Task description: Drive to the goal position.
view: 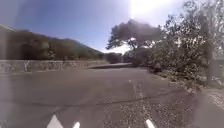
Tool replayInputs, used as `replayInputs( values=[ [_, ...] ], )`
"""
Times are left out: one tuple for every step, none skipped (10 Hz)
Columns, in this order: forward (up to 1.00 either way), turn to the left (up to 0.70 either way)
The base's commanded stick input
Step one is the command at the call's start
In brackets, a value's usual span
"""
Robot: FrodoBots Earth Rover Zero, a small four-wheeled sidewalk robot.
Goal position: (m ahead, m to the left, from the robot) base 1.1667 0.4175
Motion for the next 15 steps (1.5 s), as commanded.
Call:
replayInputs(
  values=[
    [0.50,0.00],
    [0.50,0.00],
    [0.50,0.00],
    [0.50,0.00],
    [0.50,0.00],
    [0.50,0.00],
    [0.50,0.00],
    [0.50,0.00],
    [0.50,0.00],
    [0.50,0.00],
    [0.50,0.00],
    [0.50,0.00],
    [0.50,0.00],
    [0.50,0.00],
    [0.50,0.00]
  ],
)
